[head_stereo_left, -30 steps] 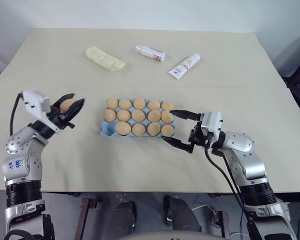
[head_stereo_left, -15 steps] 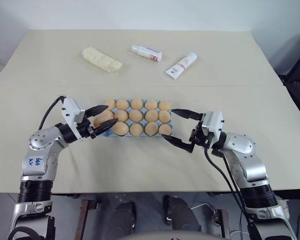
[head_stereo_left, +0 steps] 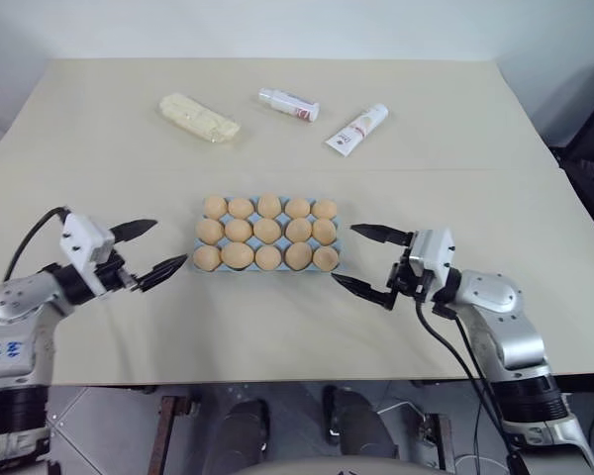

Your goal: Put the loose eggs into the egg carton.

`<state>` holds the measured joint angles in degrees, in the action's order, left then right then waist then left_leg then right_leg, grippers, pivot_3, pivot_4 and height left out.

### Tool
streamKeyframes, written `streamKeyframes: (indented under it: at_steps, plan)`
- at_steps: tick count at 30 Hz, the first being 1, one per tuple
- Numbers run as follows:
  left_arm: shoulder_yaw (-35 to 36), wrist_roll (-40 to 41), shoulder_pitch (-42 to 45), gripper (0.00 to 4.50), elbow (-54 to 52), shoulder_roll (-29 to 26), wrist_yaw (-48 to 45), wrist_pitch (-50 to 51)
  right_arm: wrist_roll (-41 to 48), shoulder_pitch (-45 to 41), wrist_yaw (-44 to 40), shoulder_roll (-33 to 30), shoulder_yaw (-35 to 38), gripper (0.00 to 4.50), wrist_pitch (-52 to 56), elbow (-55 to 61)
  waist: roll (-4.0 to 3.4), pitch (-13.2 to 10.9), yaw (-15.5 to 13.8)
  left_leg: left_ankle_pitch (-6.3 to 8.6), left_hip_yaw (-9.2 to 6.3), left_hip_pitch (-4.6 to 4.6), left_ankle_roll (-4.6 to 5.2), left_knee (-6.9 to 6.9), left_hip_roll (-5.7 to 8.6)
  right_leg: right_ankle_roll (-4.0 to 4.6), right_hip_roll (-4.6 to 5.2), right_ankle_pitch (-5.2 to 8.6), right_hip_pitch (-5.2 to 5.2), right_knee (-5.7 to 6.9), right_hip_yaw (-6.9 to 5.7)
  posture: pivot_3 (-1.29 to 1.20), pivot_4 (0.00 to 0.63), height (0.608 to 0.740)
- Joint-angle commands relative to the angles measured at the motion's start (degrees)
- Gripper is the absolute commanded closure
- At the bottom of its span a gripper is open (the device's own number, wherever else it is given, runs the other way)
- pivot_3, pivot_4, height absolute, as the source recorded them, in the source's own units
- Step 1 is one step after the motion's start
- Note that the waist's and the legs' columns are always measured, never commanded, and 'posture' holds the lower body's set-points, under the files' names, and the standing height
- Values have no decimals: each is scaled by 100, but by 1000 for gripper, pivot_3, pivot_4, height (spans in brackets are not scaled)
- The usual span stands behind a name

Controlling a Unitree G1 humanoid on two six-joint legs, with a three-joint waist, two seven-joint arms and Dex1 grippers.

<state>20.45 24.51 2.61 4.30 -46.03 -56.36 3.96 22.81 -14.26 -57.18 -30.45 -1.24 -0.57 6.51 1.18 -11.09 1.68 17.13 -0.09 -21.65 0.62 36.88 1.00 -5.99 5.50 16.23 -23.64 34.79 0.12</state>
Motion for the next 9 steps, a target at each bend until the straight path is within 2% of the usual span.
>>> streamKeyframes:
  at_steps: [1,9]
  plan:
    - [430,-20,-426,37,-256,-214,-223,-265,174,60,-169,-171,250,0,-12,74,-1,-1,-10,0,-1,0,1,-2,-1,1,1,1,0,-4,-1,0,150,740]
    - [537,-141,-979,37,-434,-95,-70,-463,173,25,-231,-167,318,0,-5,-28,-3,-2,-19,1,-6,0,1,0,-3,4,6,2,6,-7,-6,0,150,740]
